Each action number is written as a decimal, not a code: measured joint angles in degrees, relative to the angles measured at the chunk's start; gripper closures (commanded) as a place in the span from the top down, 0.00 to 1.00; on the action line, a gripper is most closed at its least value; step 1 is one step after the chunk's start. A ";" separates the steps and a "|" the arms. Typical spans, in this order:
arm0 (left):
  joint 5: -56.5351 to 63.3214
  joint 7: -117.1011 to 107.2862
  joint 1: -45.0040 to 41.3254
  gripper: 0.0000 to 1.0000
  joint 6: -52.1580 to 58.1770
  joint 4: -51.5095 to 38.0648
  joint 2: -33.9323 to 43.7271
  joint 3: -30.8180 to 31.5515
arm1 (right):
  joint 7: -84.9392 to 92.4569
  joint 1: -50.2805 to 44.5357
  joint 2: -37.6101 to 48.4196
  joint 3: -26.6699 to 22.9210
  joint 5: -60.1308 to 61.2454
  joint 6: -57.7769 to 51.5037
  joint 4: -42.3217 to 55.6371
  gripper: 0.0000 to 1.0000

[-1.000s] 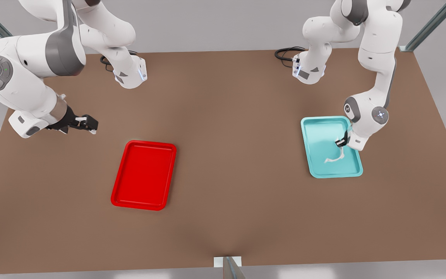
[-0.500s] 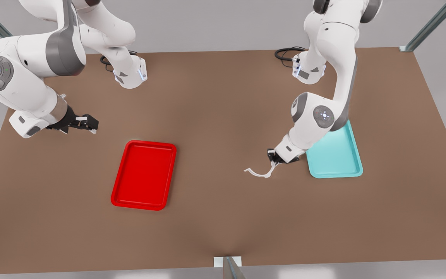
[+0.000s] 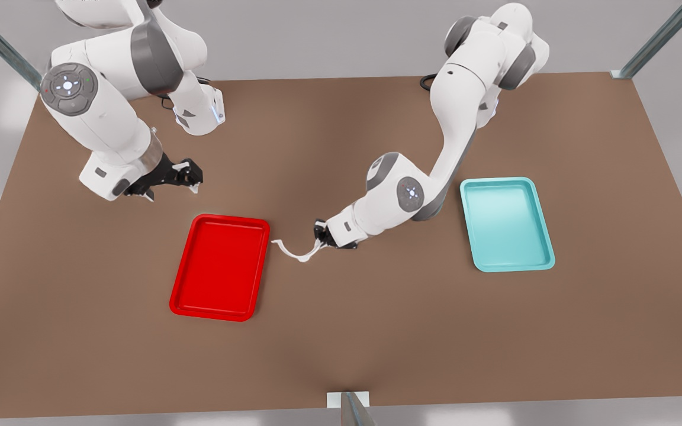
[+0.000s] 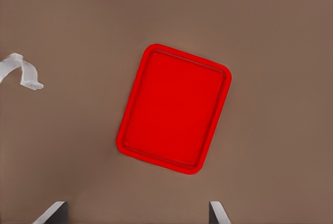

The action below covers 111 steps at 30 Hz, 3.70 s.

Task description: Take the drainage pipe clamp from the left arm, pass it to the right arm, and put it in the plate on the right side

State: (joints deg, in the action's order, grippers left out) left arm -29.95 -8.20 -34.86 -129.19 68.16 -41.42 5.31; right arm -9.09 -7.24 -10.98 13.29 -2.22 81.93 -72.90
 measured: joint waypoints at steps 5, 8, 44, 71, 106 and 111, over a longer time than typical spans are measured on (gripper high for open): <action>0.19 2.10 -0.23 0.21 -1.60 -0.11 -0.50 -0.02 | 0.44 -1.07 -2.62 1.02 0.04 1.06 2.40 1.00; 0.30 3.06 -0.36 0.21 -2.07 -0.10 -0.58 -0.04 | 0.77 -0.93 -2.64 1.08 0.11 1.01 2.23 1.00; 0.50 6.65 -2.09 0.21 -4.10 0.33 -2.07 -0.23 | 5.57 -10.26 -20.68 2.55 -2.77 21.50 0.69 1.00; -1.78 8.36 -2.14 1.00 -4.15 0.33 -2.30 -0.21 | 10.79 -8.80 -20.82 2.51 -2.56 22.69 -2.92 0.21; 30.11 8.30 31.55 1.00 42.56 7.05 22.24 -5.33 | 9.87 15.12 -18.39 2.43 -3.92 21.63 -25.12 0.21; 30.82 7.24 31.52 1.00 42.54 6.99 21.12 -5.25 | 9.45 14.83 -19.54 2.41 -3.92 20.81 -25.09 0.21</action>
State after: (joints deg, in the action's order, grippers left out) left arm 0.87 -0.96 -3.34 -86.64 75.16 -20.30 0.06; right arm 0.35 7.59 -30.53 15.70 -6.14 102.74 -97.98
